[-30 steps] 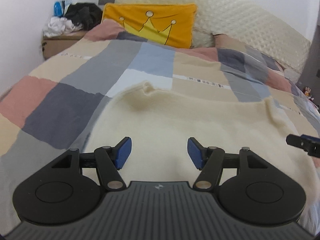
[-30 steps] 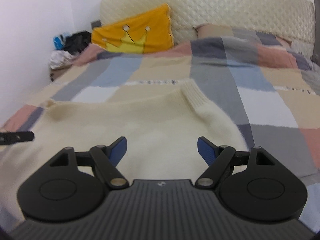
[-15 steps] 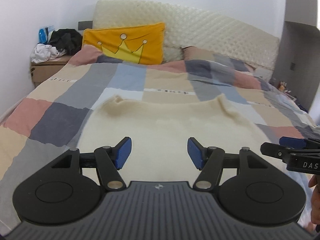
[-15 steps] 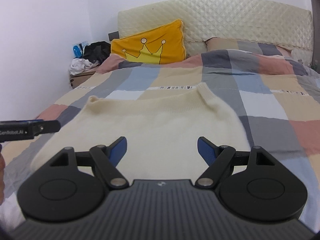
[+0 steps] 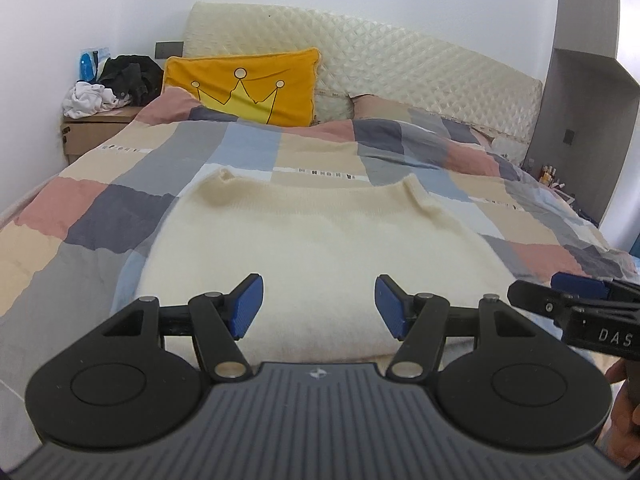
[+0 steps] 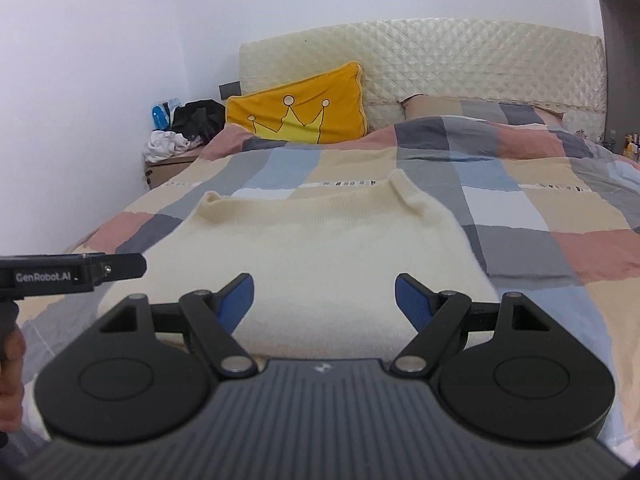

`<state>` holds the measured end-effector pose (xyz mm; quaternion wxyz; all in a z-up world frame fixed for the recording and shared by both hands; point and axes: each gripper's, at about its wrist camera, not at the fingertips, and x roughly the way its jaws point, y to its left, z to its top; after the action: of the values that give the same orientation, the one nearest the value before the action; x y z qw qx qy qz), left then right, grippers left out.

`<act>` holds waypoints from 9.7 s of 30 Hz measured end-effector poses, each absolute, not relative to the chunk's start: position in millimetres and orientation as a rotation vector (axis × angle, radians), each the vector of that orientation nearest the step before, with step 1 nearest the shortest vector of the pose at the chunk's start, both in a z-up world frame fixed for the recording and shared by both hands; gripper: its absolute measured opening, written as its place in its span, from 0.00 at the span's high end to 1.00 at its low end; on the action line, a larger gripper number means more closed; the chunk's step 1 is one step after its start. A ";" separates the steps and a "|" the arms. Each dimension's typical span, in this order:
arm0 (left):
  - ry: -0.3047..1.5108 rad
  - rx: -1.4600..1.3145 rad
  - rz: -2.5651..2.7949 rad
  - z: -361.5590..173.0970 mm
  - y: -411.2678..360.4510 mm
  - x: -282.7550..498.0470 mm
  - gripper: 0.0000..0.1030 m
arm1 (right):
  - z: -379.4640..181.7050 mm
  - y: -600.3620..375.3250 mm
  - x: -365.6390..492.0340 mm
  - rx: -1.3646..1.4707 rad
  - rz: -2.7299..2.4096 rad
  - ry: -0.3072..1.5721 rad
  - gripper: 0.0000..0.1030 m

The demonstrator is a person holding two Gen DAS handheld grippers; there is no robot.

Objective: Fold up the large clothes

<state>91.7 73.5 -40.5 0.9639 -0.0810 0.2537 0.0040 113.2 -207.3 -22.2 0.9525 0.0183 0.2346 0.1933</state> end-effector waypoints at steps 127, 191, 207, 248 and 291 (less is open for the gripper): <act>0.677 -1.249 0.156 -64.4 210.2 119.7 0.70 | -45.4 -311.6 164.3 1.062 0.146 0.784 0.63; 0.697 -0.377 0.132 -112.9 160.4 267.3 0.25 | -93.6 -234.6 277.5 0.303 0.282 0.809 0.22; 0.724 -0.284 0.129 -128.2 150.0 265.6 0.25 | -110.6 -218.8 272.4 0.173 0.292 0.770 0.19; 0.744 -1.186 0.057 -169.2 171.1 136.9 0.15 | -154.7 -208.1 168.6 1.013 0.459 1.010 0.12; 0.627 -1.378 0.188 -205.9 220.8 163.9 0.57 | -191.8 -277.3 175.9 1.381 0.008 0.738 0.14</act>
<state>163.9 220.8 -205.9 0.7229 -0.6241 0.2841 0.0852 175.9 -277.3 -191.8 0.7087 0.6221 0.3326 0.0038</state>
